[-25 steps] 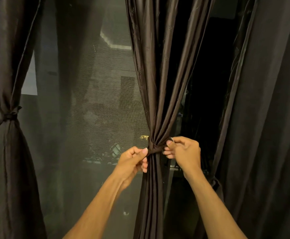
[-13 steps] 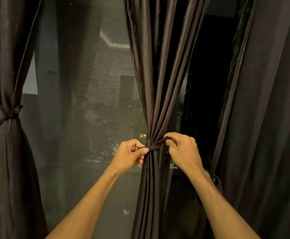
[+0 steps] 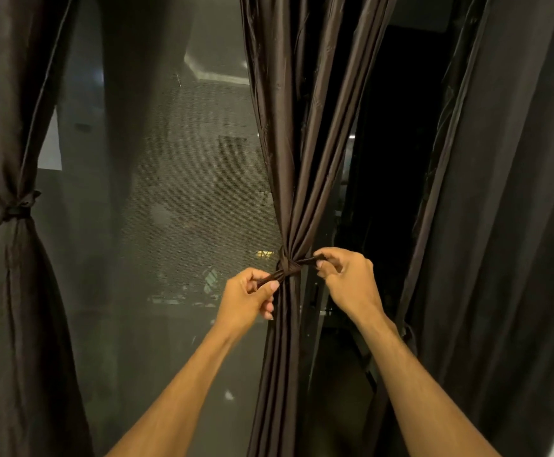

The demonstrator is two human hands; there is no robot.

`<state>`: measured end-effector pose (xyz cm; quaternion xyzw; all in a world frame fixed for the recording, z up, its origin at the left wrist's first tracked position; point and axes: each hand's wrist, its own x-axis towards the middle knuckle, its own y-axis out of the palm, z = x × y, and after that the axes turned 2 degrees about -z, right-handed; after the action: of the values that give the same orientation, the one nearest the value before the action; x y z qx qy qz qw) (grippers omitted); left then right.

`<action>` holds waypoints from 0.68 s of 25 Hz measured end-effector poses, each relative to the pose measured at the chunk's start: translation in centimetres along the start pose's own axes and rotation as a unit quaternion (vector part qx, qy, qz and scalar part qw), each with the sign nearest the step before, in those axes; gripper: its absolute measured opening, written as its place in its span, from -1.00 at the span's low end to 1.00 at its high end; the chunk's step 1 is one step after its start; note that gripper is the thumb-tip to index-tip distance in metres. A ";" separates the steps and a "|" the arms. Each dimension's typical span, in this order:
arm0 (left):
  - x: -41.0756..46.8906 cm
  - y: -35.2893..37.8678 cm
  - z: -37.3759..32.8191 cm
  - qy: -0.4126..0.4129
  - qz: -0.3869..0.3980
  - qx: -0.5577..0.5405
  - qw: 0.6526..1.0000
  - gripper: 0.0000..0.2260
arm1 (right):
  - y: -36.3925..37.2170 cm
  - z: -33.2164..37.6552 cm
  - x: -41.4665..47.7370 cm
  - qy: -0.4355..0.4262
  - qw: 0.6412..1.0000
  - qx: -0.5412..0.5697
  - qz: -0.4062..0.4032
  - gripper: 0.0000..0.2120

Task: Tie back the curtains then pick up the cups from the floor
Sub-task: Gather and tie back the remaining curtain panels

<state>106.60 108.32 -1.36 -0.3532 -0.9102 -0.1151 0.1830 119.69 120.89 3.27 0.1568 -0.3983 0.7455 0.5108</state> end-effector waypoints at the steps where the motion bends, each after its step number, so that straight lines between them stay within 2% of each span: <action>1: -0.2 0.1 0.4 -0.011 -0.004 -0.011 1.000 -0.88 | 0.2 -0.1 -0.3 0.003 1.000 -0.001 -0.004 -0.78; 4: -0.7 0.6 1.4 -0.050 -0.006 -0.040 0.998 -0.78 | 0.4 -0.7 -1.2 0.035 0.999 0.004 0.011 -0.69; 7: -1.3 1.7 2.3 -0.082 0.007 -0.045 0.996 -0.78 | 0.3 -2.2 -2.5 0.074 0.996 -0.021 0.039 -0.65; 13: -3.6 5.6 2.9 -0.135 0.062 -0.001 0.989 -0.85 | -1.7 -6.1 -5.7 0.083 0.987 -0.089 0.107 -0.74; 17: -4.9 8.9 3.3 -0.140 0.075 0.037 0.987 -0.91 | -4.8 -7.9 -6.8 0.068 0.979 -0.103 0.160 -0.80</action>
<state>115.23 112.90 -5.66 -0.4263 -0.9013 -0.0168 0.0746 128.27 123.29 -4.06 -0.0130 -0.4575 0.7812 0.4245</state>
